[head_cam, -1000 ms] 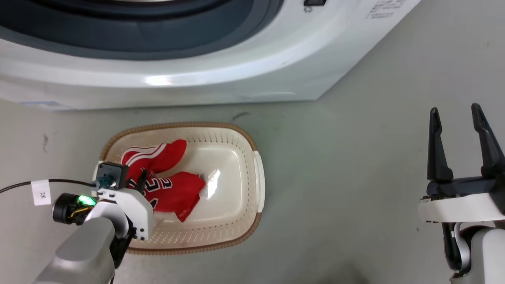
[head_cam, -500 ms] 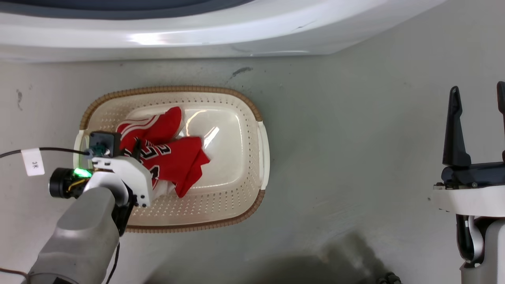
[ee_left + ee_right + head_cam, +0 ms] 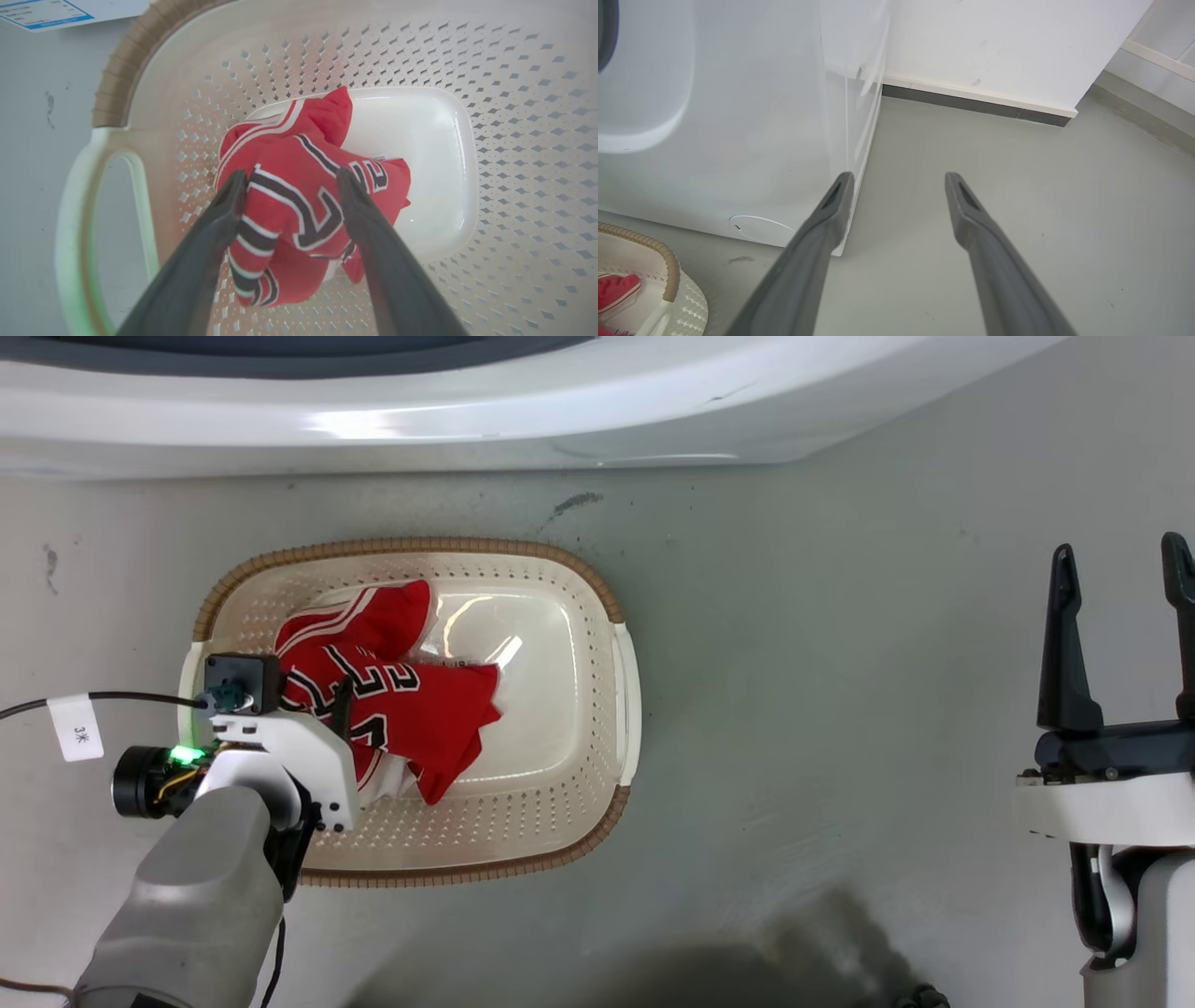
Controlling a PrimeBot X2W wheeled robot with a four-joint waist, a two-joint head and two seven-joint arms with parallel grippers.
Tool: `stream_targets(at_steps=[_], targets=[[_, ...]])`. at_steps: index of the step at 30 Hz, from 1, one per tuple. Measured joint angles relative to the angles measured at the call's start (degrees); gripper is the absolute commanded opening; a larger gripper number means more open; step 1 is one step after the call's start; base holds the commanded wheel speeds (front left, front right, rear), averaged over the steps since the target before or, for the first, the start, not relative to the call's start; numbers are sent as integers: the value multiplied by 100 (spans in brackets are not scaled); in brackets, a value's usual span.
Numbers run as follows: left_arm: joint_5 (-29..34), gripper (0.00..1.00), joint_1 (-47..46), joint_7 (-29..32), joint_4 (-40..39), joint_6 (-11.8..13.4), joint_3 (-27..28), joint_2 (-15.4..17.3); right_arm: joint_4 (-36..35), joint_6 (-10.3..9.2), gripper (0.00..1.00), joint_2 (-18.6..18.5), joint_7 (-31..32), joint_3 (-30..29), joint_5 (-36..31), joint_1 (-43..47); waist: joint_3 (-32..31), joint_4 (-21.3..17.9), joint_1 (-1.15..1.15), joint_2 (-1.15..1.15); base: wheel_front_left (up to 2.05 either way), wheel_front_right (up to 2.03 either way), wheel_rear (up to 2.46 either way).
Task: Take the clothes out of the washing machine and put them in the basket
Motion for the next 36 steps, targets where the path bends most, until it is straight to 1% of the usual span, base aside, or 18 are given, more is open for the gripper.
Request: stream_targets(at_steps=[10,16,19,22,29,32,34,36], targets=[[132,100,453,0,5,-88,179,5,286,0,100,0,0,93,93,-18,-643,-14,0,0,0,0,0],[321,100,770,0,-445,-96,386,88,477,0,100,0,-1,119,154,33,-1203,0,-1,0,0,0,0],[447,100,933,0,-890,-21,617,165,558,0,100,0,0,108,164,115,-1486,21,-1,0,0,0,0],[645,100,1148,0,-1513,96,983,214,628,0,100,0,-1,74,185,207,-1764,52,-1,0,0,0,0],[1352,100,1924,0,-3075,211,1792,171,687,0,100,0,0,-60,199,476,-2385,137,-1,0,0,0,0],[1619,100,2257,0,-3671,205,2141,104,709,0,100,0,0,-113,242,528,-2608,158,-2,0,0,0,0],[1764,100,2483,0,-4023,152,2353,48,702,0,100,1,0,-125,279,564,-2735,157,-2,0,0,0,0],[1836,100,2671,0,-4308,14,2526,0,687,0,100,0,0,-116,346,581,-2817,130,-2,0,0,0,0]])
